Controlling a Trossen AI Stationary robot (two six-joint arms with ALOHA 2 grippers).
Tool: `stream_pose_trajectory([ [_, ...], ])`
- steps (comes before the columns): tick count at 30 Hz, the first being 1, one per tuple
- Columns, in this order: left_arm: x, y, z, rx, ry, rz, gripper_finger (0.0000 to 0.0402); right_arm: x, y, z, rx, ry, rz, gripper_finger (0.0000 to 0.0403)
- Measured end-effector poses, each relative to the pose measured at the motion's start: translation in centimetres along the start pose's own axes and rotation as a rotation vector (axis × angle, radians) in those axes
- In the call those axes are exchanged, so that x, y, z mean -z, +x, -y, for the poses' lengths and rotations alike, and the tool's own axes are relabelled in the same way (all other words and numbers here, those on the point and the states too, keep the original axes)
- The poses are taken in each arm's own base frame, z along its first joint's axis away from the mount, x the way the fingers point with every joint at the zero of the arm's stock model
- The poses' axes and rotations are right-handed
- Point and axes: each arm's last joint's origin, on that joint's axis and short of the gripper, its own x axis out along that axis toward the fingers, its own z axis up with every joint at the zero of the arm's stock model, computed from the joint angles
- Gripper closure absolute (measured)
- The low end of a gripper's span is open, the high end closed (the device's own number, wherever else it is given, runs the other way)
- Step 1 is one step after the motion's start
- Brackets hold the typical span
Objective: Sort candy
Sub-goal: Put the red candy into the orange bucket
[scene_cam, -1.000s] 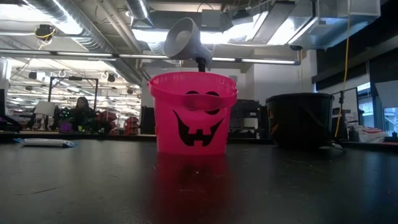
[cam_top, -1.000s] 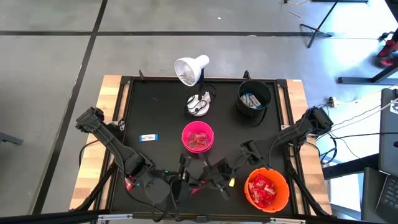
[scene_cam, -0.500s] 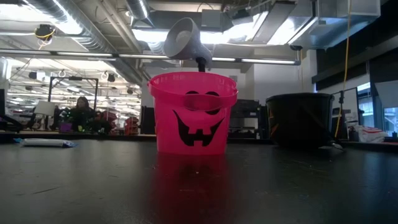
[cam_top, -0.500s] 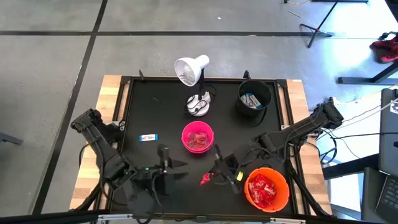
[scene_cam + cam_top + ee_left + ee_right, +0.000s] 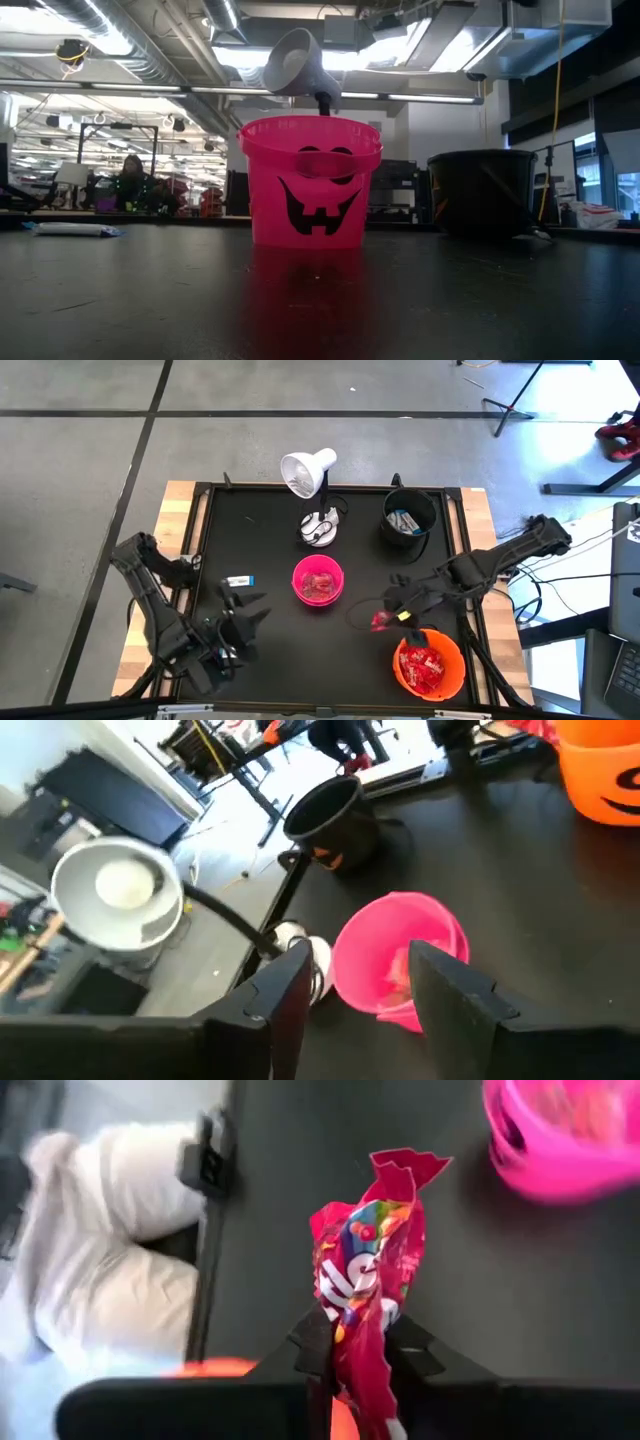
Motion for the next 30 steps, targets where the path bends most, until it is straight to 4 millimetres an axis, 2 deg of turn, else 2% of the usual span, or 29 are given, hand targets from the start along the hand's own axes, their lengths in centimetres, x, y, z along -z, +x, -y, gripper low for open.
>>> stream_pose_trajectory([
  [3, 1.2, 0.1, -0.8, 0.012, -0.052, -0.036, 0.0253, 1.1, -0.7, -0.3, 0.006, 0.052, -0.072, 0.0371],
  [8, 3.3, 2.0, -1.3, 0.099, -0.185, -0.206, 0.0272, 2.2, -1.0, -1.7, -0.034, 0.102, -0.118, 0.0362],
  [10, 3.6, 3.2, -0.8, 0.199, -0.223, -0.278, 0.0278, 2.6, -1.0, -2.4, -0.068, 0.127, -0.146, 0.0352],
  [13, 3.4, 5.2, 0.7, 0.442, -0.199, -0.318, 0.0285, 3.3, -1.0, -3.5, -0.101, 0.169, -0.18, 0.0344],
  [17, 2.0, 6.6, 2.0, 0.748, -0.1, -0.185, 0.0291, 4.3, -1.1, -4.7, -0.11, 0.199, -0.222, 0.0349],
  [22, -0.2, 7.5, 1.9, 0.977, -0.001, 0.052, 0.0298, 5.8, -1.4, -5.9, -0.097, 0.244, -0.289, 0.0359],
  [25, -1.0, 7.8, 0.7, 1.025, 0.026, 0.143, 0.0304, 6.6, -1.5, -6.3, -0.074, 0.257, -0.329, 0.0359],
  [30, -1.6, 8.4, -1.8, 0.942, -0.037, 0.168, 0.0307, 7.4, -1.8, -6.9, -0.084, 0.228, -0.377, 0.0352],
])
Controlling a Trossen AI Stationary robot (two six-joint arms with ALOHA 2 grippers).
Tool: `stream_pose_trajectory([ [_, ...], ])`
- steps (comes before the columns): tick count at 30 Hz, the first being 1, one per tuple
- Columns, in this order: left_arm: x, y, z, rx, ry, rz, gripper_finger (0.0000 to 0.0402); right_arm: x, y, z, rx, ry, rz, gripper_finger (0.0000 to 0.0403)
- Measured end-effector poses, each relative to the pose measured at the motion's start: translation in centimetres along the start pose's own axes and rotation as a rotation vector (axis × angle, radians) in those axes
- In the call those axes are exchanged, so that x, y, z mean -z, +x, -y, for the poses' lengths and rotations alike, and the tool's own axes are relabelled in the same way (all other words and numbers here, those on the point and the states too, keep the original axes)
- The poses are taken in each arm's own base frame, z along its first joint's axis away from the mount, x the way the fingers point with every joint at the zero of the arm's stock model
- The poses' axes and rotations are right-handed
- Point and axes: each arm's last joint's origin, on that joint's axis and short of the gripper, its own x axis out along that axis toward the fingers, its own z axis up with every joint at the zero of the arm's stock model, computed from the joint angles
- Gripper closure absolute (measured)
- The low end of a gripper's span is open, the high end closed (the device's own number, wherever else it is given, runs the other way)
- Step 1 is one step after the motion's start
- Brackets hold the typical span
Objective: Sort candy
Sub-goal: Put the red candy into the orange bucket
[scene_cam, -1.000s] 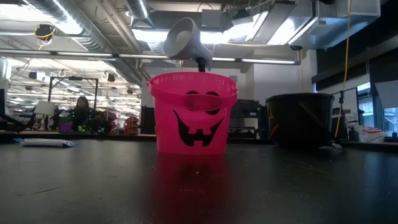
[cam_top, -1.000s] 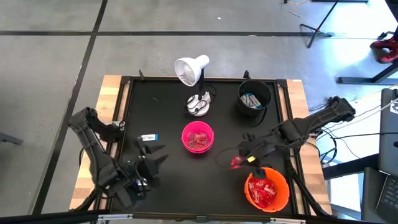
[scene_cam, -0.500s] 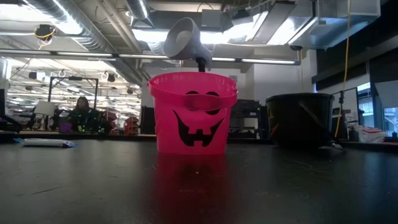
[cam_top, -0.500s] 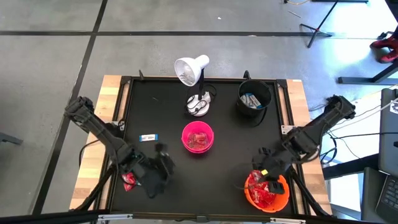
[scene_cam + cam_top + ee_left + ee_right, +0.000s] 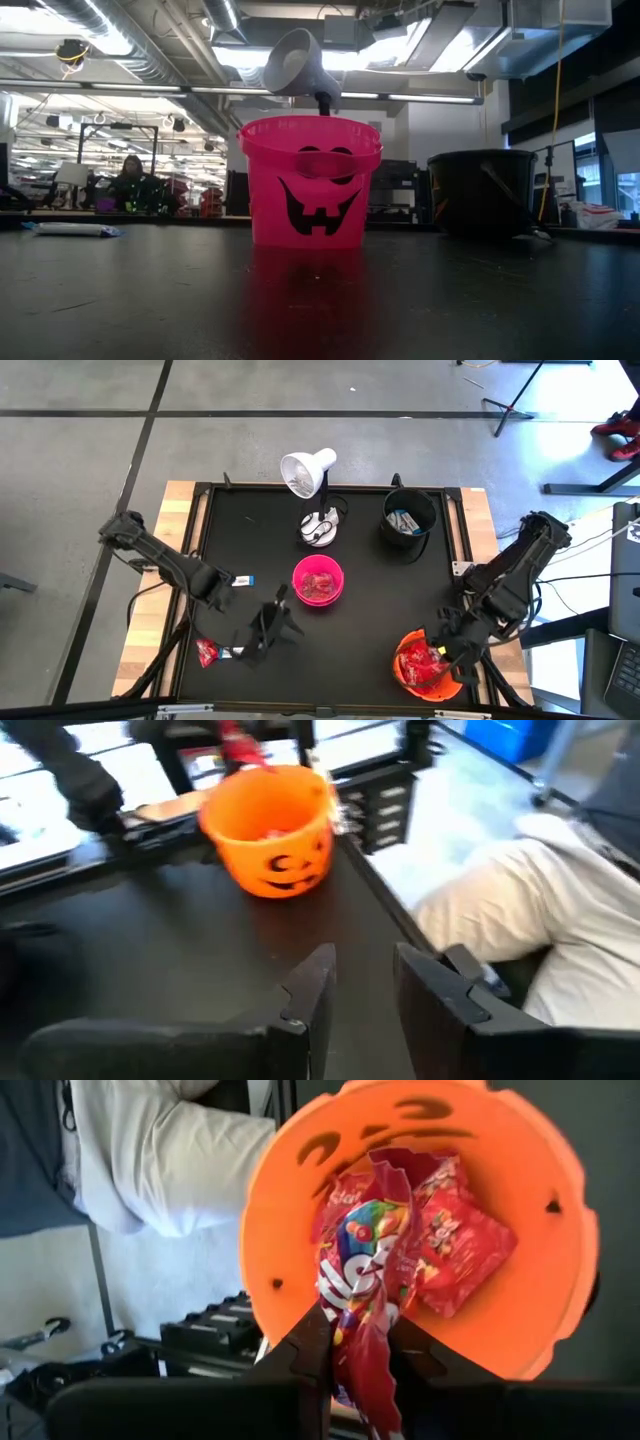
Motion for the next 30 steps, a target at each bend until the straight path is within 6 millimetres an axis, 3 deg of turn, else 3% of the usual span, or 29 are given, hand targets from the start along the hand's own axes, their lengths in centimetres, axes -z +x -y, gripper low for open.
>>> stream_pose_trajectory([
  [21, -0.7, -0.7, -0.4, -0.19, -0.022, 0.072, 0.0308, 0.3, 0.1, -0.2, 0.013, -0.024, 0.017, 0.0349],
  [30, 1.3, -0.9, 0.6, -0.224, -0.247, -0.103, 0.0308, 0.3, 0.1, -0.2, 0.009, -0.025, 0.009, 0.0349],
])
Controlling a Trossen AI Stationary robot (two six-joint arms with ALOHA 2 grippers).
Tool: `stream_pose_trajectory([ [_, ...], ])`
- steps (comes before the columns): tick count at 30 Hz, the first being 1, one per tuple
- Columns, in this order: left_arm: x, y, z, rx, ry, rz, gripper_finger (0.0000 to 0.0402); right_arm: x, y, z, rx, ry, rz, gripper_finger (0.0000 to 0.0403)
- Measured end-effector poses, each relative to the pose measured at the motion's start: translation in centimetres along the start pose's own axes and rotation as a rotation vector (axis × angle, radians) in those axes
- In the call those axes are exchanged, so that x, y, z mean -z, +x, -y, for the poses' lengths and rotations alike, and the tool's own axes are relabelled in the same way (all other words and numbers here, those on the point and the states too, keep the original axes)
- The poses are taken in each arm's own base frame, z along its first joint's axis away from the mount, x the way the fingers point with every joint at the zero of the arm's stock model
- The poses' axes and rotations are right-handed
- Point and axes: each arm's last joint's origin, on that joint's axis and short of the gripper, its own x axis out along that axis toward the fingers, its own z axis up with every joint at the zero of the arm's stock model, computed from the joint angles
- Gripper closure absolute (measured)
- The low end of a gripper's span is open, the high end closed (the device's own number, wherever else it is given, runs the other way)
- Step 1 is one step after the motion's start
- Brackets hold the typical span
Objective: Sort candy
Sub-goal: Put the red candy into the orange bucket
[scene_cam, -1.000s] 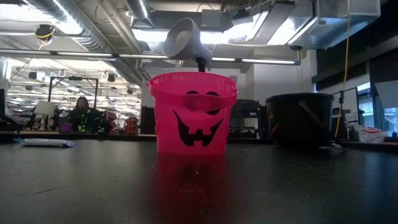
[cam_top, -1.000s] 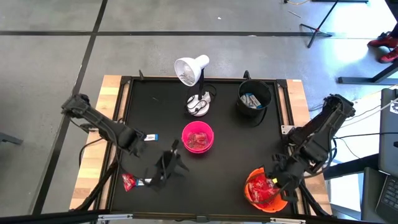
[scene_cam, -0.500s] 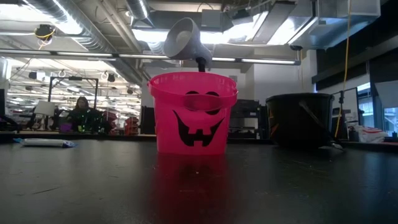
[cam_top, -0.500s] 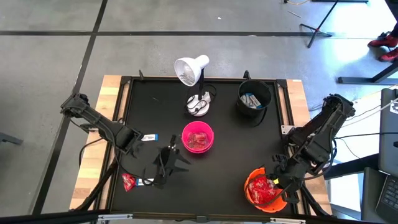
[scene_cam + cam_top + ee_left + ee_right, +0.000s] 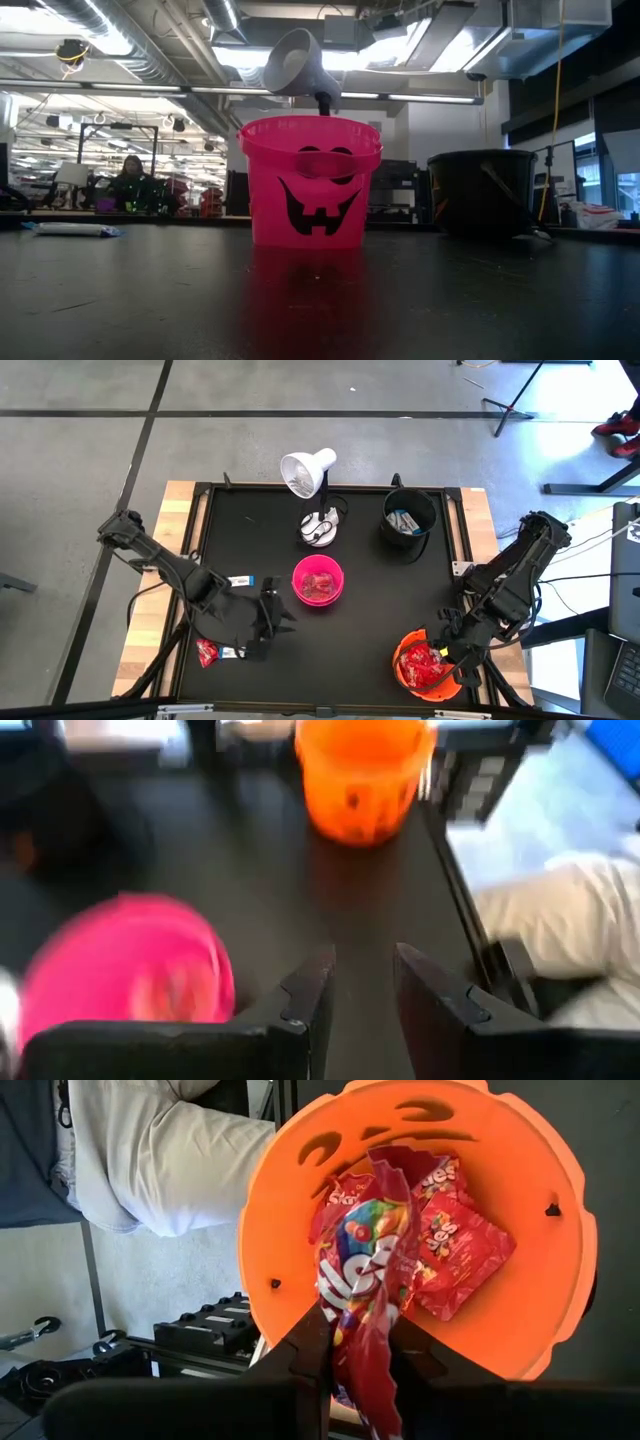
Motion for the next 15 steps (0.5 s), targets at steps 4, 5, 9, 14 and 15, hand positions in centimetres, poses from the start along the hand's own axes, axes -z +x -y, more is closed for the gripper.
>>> stream_pose_trajectory([
  [4, 2.4, -0.5, 0.2, -0.009, -0.167, -0.23, 0.0308, 0.0, 0.0, 0.0, -0.001, 0.0, 0.0, 0.0349],
  [5, 3.0, -0.7, 0.3, -0.021, -0.209, -0.286, 0.0308, 0.0, 0.0, 0.0, -0.002, 0.0, 0.0, 0.0349],
  [9, 5.1, -2.0, 1.5, -0.078, -0.336, -0.46, 0.0308, 0.0, 0.0, 0.0, -0.002, -0.001, 0.0, 0.0349],
  [14, 7.7, -3.1, 3.6, -0.164, -0.428, -0.626, 0.0308, 0.0, 0.0, 0.0, 0.0, -0.001, -0.001, 0.0349],
  [15, 8.1, -3.3, 4.0, -0.178, -0.447, -0.651, 0.0308, 0.0, 0.0, 0.0, -0.005, 0.001, -0.007, 0.0349],
])
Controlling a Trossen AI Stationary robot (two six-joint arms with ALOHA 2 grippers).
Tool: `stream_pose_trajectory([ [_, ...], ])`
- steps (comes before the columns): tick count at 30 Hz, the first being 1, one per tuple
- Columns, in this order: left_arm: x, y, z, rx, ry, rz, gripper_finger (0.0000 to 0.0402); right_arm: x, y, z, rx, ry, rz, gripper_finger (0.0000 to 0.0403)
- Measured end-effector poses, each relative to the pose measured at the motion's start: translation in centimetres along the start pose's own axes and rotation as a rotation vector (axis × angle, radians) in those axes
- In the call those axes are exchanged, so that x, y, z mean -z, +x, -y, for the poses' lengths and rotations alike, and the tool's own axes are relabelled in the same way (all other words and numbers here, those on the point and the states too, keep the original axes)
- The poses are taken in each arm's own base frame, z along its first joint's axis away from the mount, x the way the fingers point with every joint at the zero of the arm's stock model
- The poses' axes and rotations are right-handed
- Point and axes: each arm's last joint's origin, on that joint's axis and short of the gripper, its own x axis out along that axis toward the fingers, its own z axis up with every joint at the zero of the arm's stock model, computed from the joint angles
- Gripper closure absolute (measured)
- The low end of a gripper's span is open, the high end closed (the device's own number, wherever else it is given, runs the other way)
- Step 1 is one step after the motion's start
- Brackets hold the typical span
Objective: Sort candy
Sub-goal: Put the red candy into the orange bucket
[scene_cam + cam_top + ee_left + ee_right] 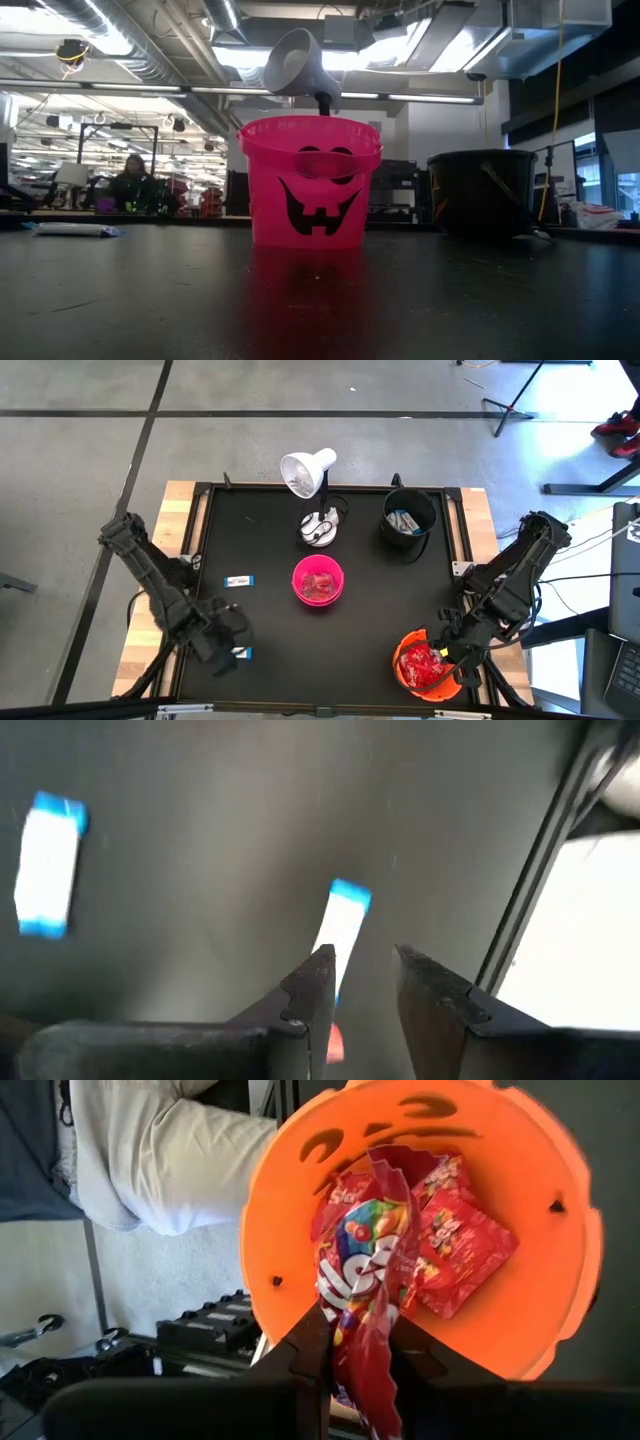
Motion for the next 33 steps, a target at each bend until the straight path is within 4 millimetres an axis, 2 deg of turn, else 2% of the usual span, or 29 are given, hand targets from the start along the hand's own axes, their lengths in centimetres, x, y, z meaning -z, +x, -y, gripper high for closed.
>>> stream_pose_trajectory([
  [4, 2.3, 0.4, 1.1, -0.021, -0.032, -0.031, 0.0306, 0.1, 0.0, 0.0, -0.008, 0.002, -0.018, 0.0349],
  [8, 4.3, 0.7, 1.5, -0.038, -0.111, -0.032, 0.0287, 0.1, 0.0, 0.0, -0.004, 0.002, -0.02, 0.0341],
  [11, 5.8, 1.6, 1.2, -0.068, -0.19, -0.072, 0.0261, 0.1, 0.0, 0.0, -0.006, 0.001, -0.019, 0.0312],
  [17, 8.3, 4.3, 0.1, -0.139, -0.298, -0.144, 0.0201, 0.0, 0.0, -0.1, -0.017, -0.019, -0.012, 0.0224],
  [21, 9.2, 6.4, -0.9, -0.173, -0.337, -0.215, 0.0172, 0.0, 0.0, -0.2, -0.024, -0.02, -0.007, 0.0179],
  [25, 9.8, 8.3, -1.6, -0.157, -0.341, -0.239, 0.0152, -0.1, 0.0, -0.2, -0.03, -0.022, -0.002, 0.0151],
  [33, 10.7, 11.1, -3.2, -0.151, -0.396, -0.244, 0.0133, -0.1, 0.0, -0.2, -0.031, -0.03, 0.001, 0.0137],
])
